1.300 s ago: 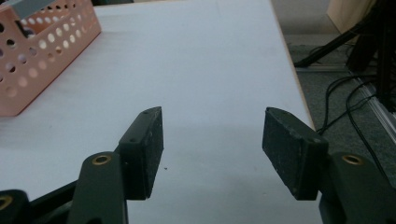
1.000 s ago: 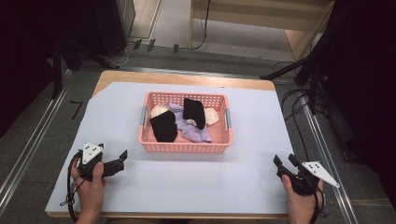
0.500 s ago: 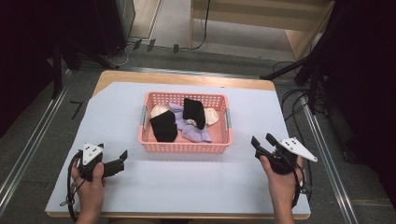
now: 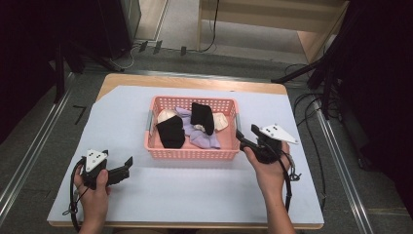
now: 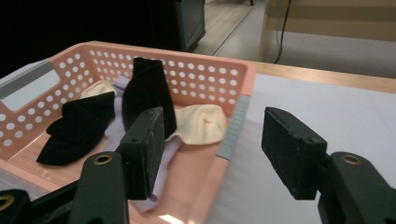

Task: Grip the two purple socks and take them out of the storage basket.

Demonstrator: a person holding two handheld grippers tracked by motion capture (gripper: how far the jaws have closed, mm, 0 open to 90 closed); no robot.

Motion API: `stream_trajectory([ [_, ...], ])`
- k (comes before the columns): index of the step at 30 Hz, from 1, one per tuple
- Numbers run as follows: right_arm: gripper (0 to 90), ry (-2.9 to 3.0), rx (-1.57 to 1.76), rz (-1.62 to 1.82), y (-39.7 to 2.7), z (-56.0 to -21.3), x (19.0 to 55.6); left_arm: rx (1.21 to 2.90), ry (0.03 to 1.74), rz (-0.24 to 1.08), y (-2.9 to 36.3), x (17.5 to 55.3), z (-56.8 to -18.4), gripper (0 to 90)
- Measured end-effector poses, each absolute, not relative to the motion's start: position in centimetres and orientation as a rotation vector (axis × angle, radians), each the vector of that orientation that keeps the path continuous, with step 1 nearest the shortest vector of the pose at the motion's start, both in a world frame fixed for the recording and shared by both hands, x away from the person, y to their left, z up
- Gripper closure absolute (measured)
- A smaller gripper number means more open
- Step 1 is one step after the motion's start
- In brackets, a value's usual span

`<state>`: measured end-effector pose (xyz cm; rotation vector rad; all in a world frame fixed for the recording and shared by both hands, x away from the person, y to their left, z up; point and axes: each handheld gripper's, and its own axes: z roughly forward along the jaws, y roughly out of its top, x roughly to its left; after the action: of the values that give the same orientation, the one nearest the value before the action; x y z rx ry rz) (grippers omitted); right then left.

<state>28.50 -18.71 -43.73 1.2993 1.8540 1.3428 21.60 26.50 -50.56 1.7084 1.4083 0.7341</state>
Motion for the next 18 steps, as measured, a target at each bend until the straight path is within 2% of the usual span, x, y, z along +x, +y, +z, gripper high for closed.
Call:
stream_trajectory([
  [18,49.9,2.065,1.355,1.208,-11.7,-45.8,32.6,1.702,1.418,0.729,26.5,21.7,-50.6,11.7],
])
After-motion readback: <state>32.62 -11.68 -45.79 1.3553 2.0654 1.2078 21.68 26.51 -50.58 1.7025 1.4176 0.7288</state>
